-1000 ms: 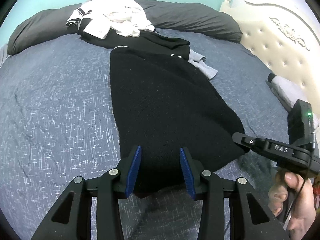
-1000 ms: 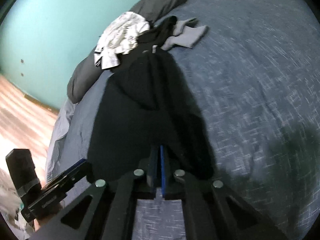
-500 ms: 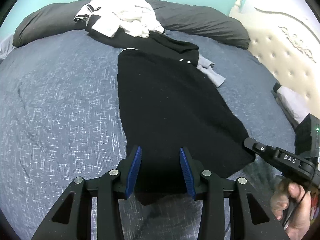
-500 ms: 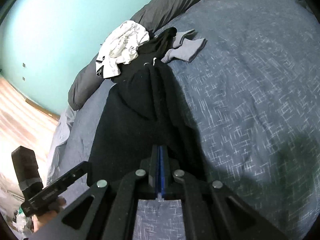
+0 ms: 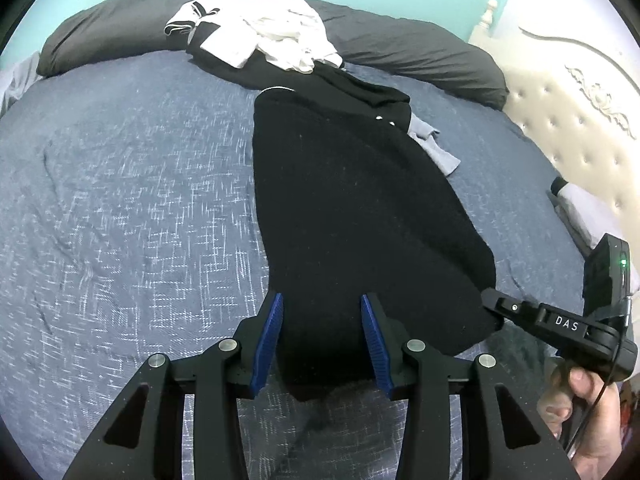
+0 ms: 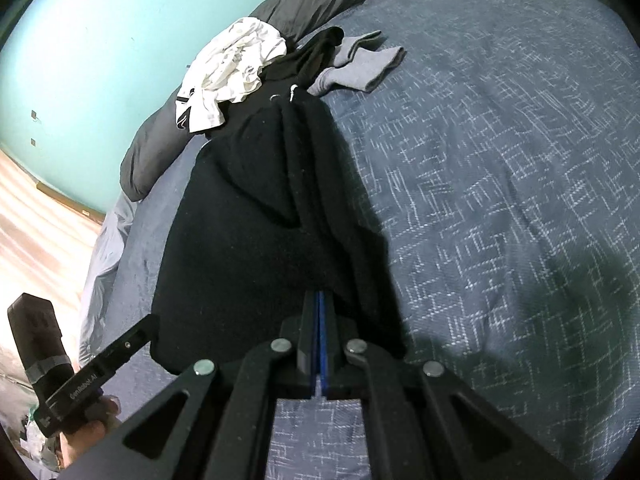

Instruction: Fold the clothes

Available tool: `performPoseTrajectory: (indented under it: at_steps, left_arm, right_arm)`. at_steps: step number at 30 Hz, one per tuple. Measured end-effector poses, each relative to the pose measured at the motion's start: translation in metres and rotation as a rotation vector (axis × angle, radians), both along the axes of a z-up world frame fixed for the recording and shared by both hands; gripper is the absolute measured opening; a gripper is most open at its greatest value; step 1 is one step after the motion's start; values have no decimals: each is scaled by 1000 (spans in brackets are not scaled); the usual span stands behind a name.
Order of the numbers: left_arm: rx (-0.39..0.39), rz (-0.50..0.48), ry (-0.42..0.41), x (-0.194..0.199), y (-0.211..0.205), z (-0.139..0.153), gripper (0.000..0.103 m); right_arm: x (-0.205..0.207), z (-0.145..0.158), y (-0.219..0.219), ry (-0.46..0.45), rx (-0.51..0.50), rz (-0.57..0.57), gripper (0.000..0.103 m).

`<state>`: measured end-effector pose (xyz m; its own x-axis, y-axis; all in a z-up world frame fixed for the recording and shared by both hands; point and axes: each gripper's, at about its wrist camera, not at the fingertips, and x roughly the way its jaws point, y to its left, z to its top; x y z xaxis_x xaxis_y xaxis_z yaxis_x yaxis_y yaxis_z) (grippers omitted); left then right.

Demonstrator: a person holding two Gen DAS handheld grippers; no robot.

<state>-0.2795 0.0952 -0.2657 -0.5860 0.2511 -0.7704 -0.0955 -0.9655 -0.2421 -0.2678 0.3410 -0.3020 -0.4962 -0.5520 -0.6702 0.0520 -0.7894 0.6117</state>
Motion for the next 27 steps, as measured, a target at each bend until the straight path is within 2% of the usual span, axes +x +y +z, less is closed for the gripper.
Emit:
performPoseTrajectory:
  at_steps: [2, 5, 8, 10, 11, 12, 16, 20, 27]
  left_arm:
    - [5, -5, 1, 0, -1, 0, 44]
    - [19, -10, 2, 0, -3, -2, 45]
    - [27, -21, -8, -2, -5, -5, 50]
    - [34, -27, -16, -4, -6, -7, 52]
    - [38, -31, -17, -5, -7, -7, 53]
    - [39, -34, -15, -5, -7, -8, 53]
    - [52, -38, 3, -4, -8, -10, 54]
    - [59, -37, 15, -3, -9, -11, 54]
    - [77, -38, 19, -2, -10, -13, 55]
  right_arm:
    - [-1, 6, 2, 17, -26, -7, 0]
    - [-5, 21, 2, 50, -39, 8, 5]
    - [-11, 38, 1, 82, -47, 27, 6]
    - [-17, 48, -1, 98, -43, 49, 14]
    - [-26, 53, -4, 99, -21, 68, 26]
    - [-37, 59, -6, 99, 7, 86, 33]
    - [-81, 78, -23, 95, 108, 164, 36]
    - [-126, 77, -44, 44, 206, 242, 38]
    - [-180, 67, -66, 3, 259, 242, 38]
